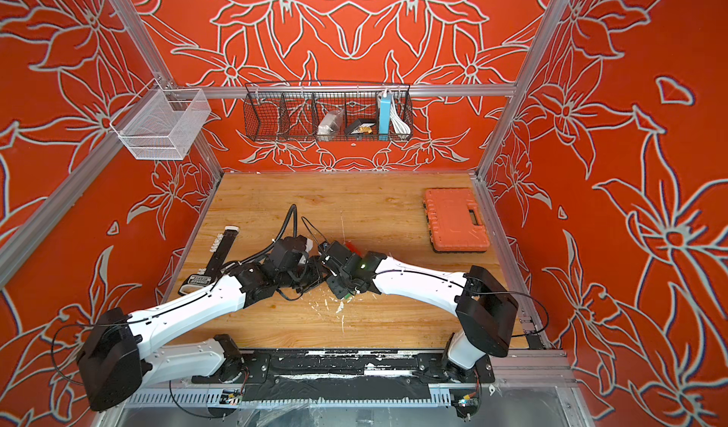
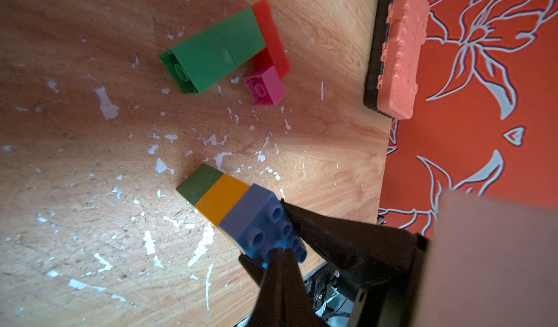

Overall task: Assemble the letter r with lego
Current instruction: Assemble the lego brick with the lego brick.

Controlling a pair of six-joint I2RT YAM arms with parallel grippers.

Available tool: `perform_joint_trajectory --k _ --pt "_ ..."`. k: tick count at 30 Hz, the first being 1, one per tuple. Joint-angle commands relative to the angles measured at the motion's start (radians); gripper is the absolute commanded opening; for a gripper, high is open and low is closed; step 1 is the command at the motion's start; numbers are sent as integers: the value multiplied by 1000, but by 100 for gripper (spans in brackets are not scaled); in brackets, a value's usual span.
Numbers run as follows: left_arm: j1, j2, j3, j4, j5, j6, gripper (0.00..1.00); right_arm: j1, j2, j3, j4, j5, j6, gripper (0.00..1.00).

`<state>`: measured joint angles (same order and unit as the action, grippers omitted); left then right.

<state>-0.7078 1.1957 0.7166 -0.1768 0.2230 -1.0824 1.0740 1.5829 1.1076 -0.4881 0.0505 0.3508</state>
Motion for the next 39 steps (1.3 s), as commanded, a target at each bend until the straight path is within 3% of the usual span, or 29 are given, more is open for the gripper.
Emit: perform_joint_trajectory --k 1,39 --pt "-18 20 7 23 55 -10 0 7 9 -14 -30 -9 1 0" --pt "-53 181 -16 -104 24 -15 0 6 -9 -57 -17 -54 -27 0"
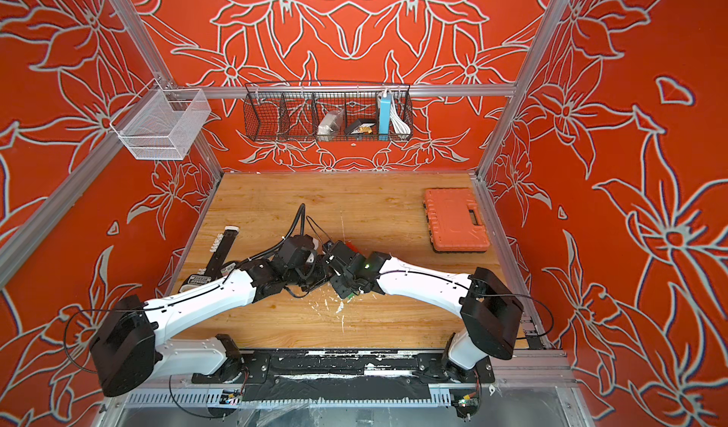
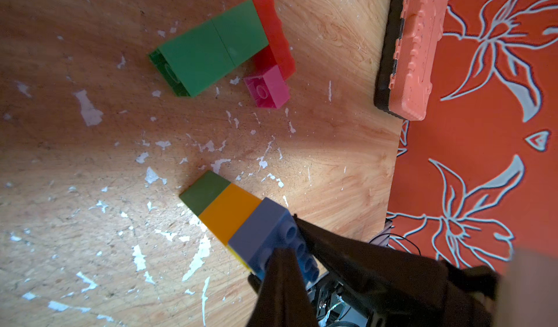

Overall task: Assemble the letter r with lego
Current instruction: Assemble the lego brick with the lego brick.

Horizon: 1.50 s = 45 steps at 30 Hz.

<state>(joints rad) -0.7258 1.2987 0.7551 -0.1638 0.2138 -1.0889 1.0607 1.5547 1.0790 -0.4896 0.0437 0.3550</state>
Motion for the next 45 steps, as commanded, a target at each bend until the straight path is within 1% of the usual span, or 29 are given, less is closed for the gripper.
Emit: perform_joint_trajectory --k 1,3,7,8,16,21,28,29,30,32,33,34,37,42,45 --pt "-37 83 -57 -114 33 -8 0 19 21 -27 -17 -46 -32 0" --pt "-41 93 -60 -112 34 -10 0 19 20 -27 -21 -48 -37 0" --pt "-48 99 -66 -111 33 -11 0 18 19 -32 -20 -50 -40 5" --pt "-50 99 -69 -111 31 -13 0 19 16 -36 -14 -53 -40 7" --pt "-60 83 -89 -100 24 -27 0 18 1 -66 9 -44 -33 18" --pt "-61 86 -82 -101 21 -27 0 17 -1 -71 14 -39 -31 23" --pt "-65 88 -82 -84 26 -29 0 10 -1 -74 10 -36 -34 24" --pt "-66 84 -81 -75 28 -29 0 8 -2 -74 9 -37 -34 23" --pt "-66 77 -81 -68 27 -29 0 7 -6 -77 10 -37 -36 19" --pt "-68 62 -77 -59 26 -26 0 4 -10 -78 12 -37 -36 10" --pt "-67 50 -71 -61 22 -21 0 1 -15 -79 13 -37 -36 2" --pt "-68 38 -63 -66 17 -14 0 -1 -18 -79 14 -37 -37 0" --pt "-68 -19 -39 -90 -15 8 0 -11 -30 -83 16 -39 -44 0" --pt "-66 -131 2 -175 -104 59 0 -28 -55 -91 19 -55 -70 0" --pt "-64 -180 10 -212 -132 82 0 -38 -62 -88 8 -63 -91 0"
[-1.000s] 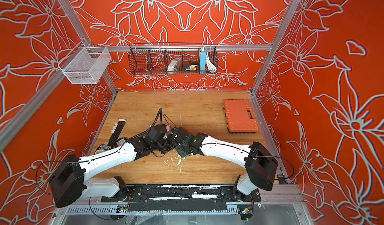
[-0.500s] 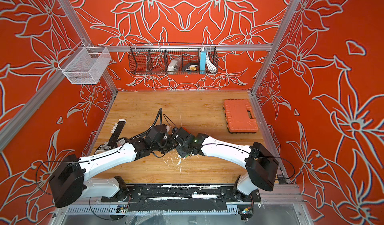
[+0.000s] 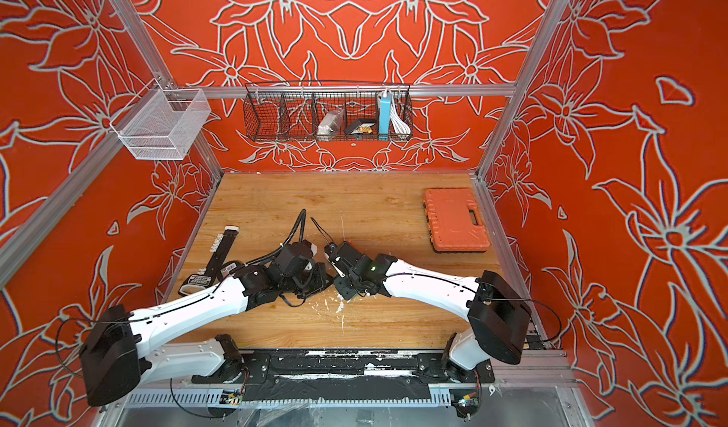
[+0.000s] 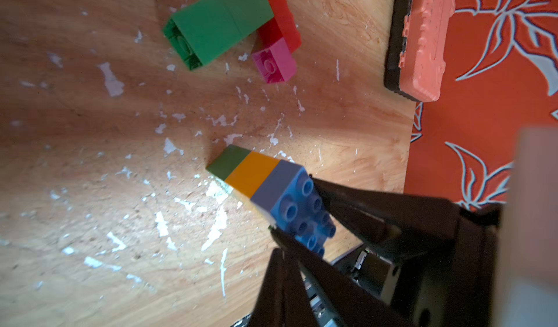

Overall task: Assemble the letter r with lego
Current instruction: Assemble the lego brick with the lego brick.

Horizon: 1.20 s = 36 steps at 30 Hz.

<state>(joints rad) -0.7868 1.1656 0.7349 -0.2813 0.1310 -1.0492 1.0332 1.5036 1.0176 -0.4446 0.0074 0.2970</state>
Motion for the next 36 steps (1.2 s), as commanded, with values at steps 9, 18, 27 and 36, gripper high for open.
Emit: perform_joint_trajectory --k 9,18,27,36 --pt "6 -90 0 -125 -48 60 0 -34 -35 -36 -50 -87 -137 0" --pt "8 -71 -8 -101 -29 58 0 -67 -56 -9 -81 -92 -162 0" --pt "8 -41 5 -70 -14 51 0 -71 -49 -17 -97 -63 -106 0" --pt "7 12 36 -21 19 38 0 -70 -43 -83 -66 -32 -70 0"
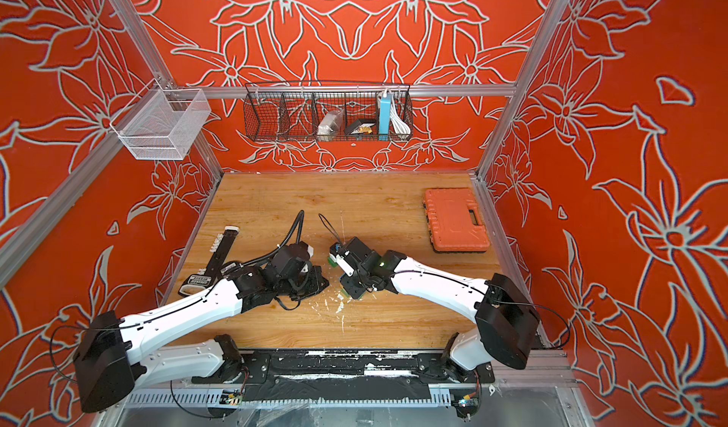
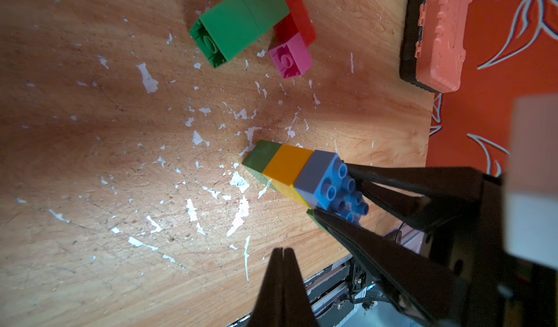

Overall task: Assemble the letter r with lego
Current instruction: Assemble the lego brick with the lego brick.

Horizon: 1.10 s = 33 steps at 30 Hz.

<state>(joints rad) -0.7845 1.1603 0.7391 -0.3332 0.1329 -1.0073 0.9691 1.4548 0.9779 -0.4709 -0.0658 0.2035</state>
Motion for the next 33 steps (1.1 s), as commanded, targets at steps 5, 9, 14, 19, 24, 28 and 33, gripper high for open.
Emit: perform_joint_trajectory --k 5,9,14,19,24,28,33 --pt "5 35 29 82 38 -30 0 -4 23 -50 -51 62 10 0" --pt "5 26 17 129 51 -56 0 -1 44 -42 -67 76 -5 0" --pt "6 -6 -5 195 59 -88 0 8 67 -29 -75 74 -9 0" --pt "11 3 -18 231 75 -104 0 18 77 -19 -71 60 -4 0" --pt "11 50 -24 268 98 -115 0 19 73 -16 -74 57 0 0" --pt "11 104 -24 286 118 -123 0 19 65 -13 -86 62 -3 0" --pt "11 144 -24 290 135 -130 0 18 43 -17 -90 73 -8 0"
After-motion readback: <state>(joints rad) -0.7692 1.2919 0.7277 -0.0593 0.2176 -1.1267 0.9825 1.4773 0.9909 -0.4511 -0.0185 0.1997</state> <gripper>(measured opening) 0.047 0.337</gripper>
